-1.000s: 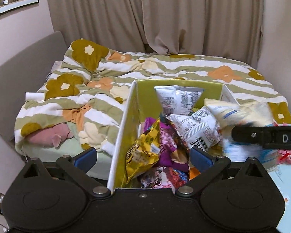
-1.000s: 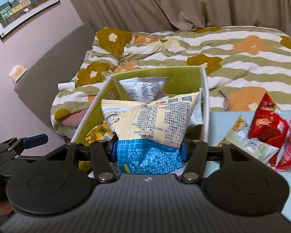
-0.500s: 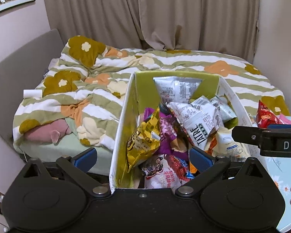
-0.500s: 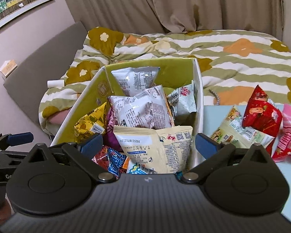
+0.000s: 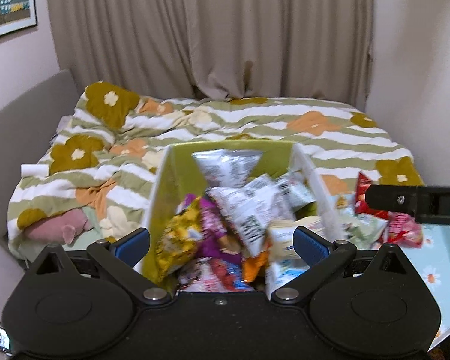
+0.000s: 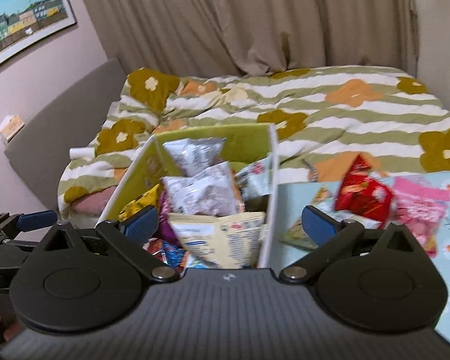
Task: Organize snacks
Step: 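Move both grippers back to the remaining bags on the mat, then grasp a red bag with the left gripper while the right grasps a pink marshmallow bag, then carry both bags over the box and open both grippers to drop them, then move both grippers back to the last bags on the mat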
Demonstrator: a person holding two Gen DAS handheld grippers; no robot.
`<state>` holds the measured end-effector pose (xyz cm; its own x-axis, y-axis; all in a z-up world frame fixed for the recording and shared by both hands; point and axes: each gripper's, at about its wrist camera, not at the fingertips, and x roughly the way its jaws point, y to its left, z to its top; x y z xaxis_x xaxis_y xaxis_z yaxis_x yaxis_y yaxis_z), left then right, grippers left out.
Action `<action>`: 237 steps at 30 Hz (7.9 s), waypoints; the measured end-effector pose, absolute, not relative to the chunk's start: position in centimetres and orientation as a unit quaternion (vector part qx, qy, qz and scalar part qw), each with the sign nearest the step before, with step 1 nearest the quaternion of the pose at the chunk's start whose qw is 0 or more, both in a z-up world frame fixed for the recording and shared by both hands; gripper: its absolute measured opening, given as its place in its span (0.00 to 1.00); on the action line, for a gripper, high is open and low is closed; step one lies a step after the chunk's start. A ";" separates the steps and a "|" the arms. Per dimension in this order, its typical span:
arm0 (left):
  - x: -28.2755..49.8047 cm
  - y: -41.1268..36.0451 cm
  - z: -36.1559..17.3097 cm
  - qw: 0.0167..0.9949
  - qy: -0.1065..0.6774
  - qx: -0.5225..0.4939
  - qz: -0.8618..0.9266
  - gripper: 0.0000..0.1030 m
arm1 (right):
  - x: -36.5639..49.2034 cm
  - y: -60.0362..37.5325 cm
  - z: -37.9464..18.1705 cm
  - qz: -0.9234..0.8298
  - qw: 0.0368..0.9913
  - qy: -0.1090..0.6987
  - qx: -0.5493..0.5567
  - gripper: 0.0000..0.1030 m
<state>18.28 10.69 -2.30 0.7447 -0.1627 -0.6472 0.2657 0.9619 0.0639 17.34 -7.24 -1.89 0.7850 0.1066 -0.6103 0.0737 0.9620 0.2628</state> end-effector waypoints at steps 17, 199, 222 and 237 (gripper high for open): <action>17.4 -6.0 -2.2 0.937 0.317 0.076 -0.126 1.00 | 14.1 -25.5 -2.9 -0.028 0.931 0.333 0.147 1.00; 26.4 12.2 1.8 0.934 0.328 0.046 -0.136 1.00 | 26.4 -6.7 1.4 -0.001 0.938 0.330 0.103 1.00; 19.0 -6.4 -0.9 0.935 0.340 0.048 -0.090 1.00 | 17.5 -25.7 1.4 -0.033 0.946 0.305 0.103 1.00; 22.2 -14.4 -12.3 0.906 0.418 0.059 0.003 1.00 | 21.1 -35.1 -9.3 -0.031 0.915 0.374 0.146 1.00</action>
